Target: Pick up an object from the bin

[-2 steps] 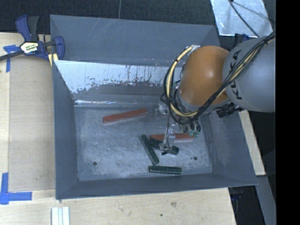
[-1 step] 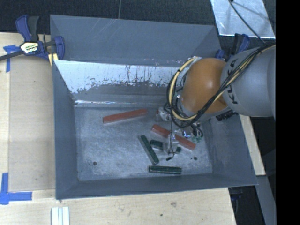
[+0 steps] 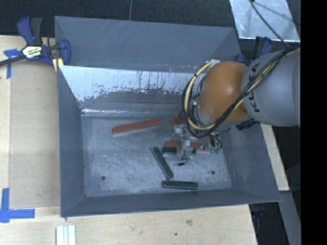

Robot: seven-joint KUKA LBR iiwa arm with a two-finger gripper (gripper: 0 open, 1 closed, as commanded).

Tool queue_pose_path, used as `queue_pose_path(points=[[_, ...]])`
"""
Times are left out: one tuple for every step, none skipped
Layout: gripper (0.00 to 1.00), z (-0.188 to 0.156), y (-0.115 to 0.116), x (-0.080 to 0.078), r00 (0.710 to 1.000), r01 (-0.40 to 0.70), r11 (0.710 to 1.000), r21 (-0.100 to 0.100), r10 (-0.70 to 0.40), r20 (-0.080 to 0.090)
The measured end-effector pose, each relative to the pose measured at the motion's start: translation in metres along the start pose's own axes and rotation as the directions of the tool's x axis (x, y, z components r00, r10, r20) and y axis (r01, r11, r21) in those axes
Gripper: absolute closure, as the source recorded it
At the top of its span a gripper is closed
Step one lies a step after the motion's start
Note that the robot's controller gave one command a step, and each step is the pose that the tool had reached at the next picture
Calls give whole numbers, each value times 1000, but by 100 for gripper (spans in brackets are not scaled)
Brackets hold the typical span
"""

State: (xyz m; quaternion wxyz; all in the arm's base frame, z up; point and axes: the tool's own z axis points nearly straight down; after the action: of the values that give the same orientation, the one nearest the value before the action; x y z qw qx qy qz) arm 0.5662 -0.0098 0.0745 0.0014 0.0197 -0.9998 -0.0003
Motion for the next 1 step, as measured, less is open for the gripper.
queue_pose_path(points=[[100,-130,-35,6,967,253,967,6,-253,13]])
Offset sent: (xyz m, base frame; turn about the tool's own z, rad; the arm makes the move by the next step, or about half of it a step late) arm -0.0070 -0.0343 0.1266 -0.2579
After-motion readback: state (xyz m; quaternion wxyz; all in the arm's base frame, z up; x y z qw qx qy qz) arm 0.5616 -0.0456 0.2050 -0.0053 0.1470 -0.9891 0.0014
